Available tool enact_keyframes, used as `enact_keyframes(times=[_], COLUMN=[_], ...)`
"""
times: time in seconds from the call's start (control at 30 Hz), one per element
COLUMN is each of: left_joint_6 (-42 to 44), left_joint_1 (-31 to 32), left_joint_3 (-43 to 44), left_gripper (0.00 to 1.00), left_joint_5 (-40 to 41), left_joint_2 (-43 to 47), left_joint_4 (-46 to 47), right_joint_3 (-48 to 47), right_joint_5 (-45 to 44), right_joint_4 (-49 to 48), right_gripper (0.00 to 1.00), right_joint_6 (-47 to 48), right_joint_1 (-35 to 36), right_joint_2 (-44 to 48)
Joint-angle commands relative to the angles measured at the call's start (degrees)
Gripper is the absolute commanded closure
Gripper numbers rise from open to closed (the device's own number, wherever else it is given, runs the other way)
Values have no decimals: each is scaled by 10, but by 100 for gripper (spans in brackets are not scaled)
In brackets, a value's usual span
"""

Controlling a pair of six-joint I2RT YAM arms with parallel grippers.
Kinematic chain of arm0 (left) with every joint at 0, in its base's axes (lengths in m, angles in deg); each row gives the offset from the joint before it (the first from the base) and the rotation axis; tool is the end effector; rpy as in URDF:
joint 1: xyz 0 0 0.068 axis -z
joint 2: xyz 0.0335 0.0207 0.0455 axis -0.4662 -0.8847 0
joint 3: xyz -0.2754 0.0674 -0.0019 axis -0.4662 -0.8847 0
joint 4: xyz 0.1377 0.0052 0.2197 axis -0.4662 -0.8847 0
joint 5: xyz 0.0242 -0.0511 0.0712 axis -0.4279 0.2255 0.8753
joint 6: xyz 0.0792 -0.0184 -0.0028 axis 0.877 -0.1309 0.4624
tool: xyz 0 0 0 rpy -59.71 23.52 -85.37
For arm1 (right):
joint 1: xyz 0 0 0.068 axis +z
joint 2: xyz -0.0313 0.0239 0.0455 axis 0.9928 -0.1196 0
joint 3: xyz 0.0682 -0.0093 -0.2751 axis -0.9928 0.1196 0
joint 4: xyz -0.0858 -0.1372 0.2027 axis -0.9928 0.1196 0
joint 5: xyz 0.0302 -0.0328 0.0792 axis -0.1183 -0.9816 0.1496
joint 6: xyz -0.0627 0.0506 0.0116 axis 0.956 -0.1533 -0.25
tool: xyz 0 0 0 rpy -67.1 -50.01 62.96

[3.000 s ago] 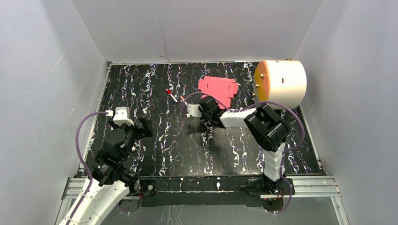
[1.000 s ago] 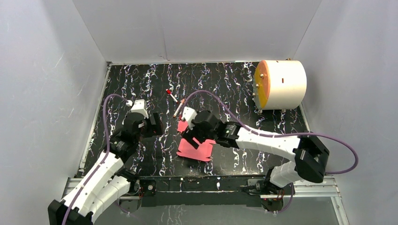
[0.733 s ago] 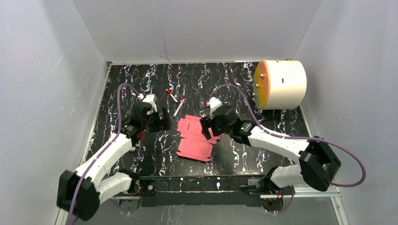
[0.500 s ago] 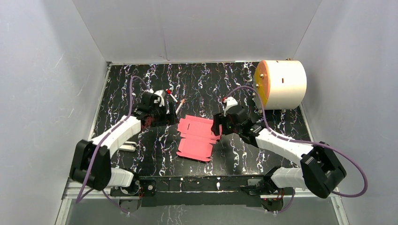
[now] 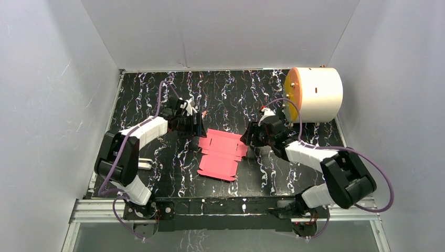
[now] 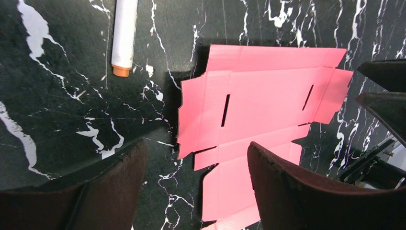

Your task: Fold the paper box

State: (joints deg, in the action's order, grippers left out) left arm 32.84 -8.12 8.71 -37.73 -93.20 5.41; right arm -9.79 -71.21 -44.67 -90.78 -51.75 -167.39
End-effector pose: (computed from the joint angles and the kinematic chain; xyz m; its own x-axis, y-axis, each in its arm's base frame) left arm 0.3243 -0.1424 0.1829 -0.8651 -0.0503 -0.4991 0.2307 0.8437 -0.4848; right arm 0.2507 0.1588 0.1751 -0.6707 0.1677 -0.7226 -0.2769 0.8471 0.4536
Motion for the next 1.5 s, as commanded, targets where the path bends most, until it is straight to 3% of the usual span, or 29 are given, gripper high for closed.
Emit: enact_keyframes(times=[0.0, 0.33, 0.7, 1.07, 1.3, 1.47], left_joint_6=[12, 16, 11, 11, 5, 2], left_joint_1=[-2, -3, -2, -3, -3, -4], left_joint_3=[16, 18, 19, 17, 10, -2], left_gripper=[27, 38, 50, 58, 58, 45], left_joint_5=[-39, -67, -92, -111, -123, -65], left_joint_2=[-16, -38, -51, -46, -24, 20], left_joint_4=[-3, -4, -5, -5, -2, -5], right_joint_3=[-16, -26, -37, -81, -141, -182], right_joint_5=[22, 57, 83, 109, 119, 117], right_joint_4=[-72, -128, -156, -127, -32, 40], right_gripper=[36, 45, 55, 79, 93, 96], right_joint_6=[-26, -39, -38, -8, 37, 72], right_joint_1=[-10, -26, -41, -44, -44, -42], right_joint_2=[-35, -115, -143, -155, -173, -180])
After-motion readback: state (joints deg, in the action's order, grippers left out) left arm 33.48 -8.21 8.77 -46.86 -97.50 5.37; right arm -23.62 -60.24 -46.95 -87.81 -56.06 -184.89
